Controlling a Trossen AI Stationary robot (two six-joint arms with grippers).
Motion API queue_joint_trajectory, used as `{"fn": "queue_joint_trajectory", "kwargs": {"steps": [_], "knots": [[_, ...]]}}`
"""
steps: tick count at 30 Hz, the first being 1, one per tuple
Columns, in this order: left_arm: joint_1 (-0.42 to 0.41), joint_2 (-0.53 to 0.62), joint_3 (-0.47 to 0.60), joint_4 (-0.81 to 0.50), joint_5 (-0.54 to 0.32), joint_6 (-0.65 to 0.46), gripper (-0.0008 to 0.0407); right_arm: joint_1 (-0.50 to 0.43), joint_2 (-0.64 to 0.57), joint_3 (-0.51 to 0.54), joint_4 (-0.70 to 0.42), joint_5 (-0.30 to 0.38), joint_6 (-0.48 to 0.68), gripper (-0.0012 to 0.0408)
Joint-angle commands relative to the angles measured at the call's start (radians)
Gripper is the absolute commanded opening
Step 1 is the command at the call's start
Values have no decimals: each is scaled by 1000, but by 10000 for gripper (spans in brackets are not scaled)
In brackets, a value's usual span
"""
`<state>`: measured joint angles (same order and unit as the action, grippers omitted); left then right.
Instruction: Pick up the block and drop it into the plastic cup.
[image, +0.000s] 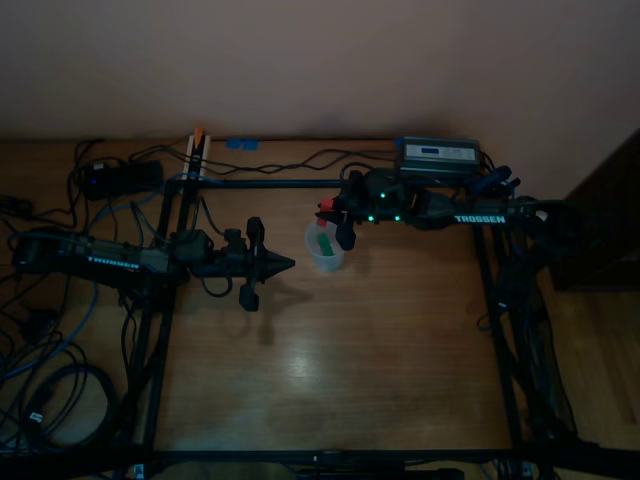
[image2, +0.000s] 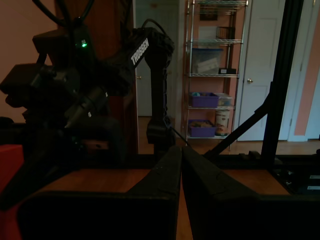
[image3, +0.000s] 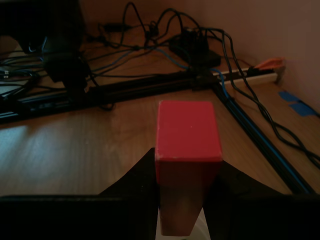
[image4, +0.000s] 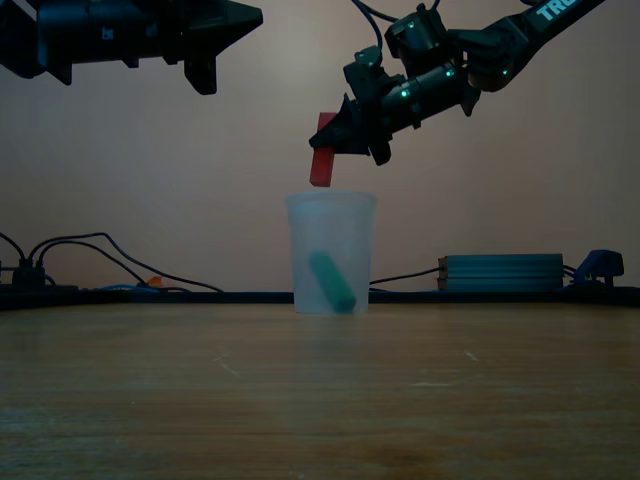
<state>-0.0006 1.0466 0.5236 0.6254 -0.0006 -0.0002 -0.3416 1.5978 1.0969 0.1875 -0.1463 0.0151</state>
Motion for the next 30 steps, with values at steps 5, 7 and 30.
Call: {"fn": "queue_joint_trajectory", "kwargs": {"steps": [5,7,30], "knots": [[0,0,0,0,0,0,0,1,5,-2,-2,-6,0,59],[0,0,0,0,0,0,0,1,5,-2,-2,-5,1,104],[0,0,0,0,0,0,0,3,-109,-7,-89,73,39,251]]}}
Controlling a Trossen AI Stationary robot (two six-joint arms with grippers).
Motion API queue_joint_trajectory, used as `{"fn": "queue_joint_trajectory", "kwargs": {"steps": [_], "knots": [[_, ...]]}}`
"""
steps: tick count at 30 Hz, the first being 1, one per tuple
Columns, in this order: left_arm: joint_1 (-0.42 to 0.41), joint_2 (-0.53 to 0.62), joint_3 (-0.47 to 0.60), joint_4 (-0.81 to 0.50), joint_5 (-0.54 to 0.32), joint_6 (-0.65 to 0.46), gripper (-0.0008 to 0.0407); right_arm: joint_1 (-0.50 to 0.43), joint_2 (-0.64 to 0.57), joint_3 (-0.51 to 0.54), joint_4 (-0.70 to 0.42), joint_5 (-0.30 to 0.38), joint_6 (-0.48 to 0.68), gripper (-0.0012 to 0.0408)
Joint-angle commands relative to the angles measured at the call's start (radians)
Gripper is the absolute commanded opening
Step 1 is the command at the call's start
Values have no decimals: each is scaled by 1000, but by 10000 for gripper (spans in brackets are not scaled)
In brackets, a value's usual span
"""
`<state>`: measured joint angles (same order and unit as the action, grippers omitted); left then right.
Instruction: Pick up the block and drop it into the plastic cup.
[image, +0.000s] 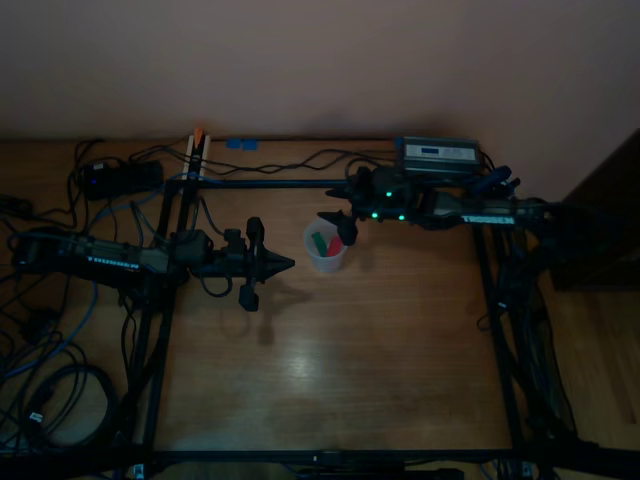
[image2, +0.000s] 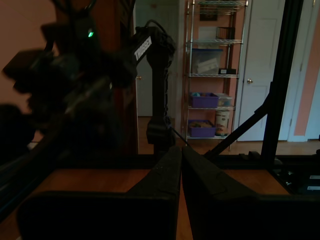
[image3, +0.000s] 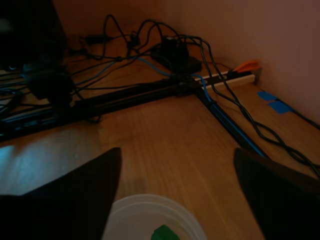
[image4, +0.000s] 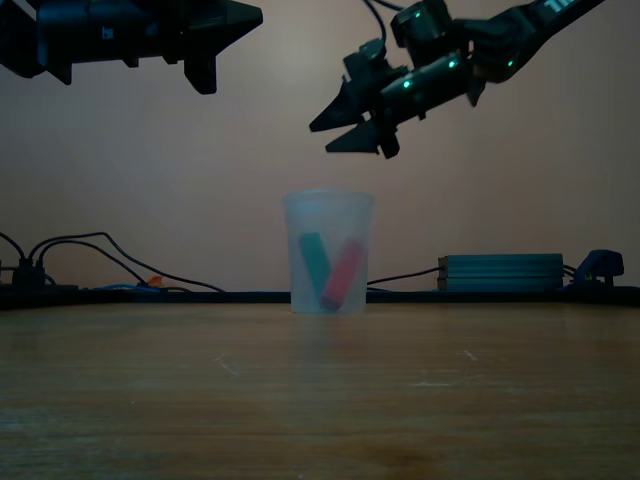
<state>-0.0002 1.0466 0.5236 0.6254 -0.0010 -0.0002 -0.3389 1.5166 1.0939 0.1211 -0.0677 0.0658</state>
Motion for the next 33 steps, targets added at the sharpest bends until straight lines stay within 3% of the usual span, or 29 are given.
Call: {"fn": "queue_joint_trajectory", "kwargs": {"steps": [1,14,23,33], "knots": [[0,0,0,1,0,0,0,0,-64,-12,-40,-5,-13,236],[0,0,0,0,0,0,0,1,-509,-289,-35,-23,5,-2],[0,0,0,0,0,0,0,0,-643,-510,122,-23,59,45],[0,0,0,0,0,0,0,0,-669,-519,126,-23,74,56]]}}
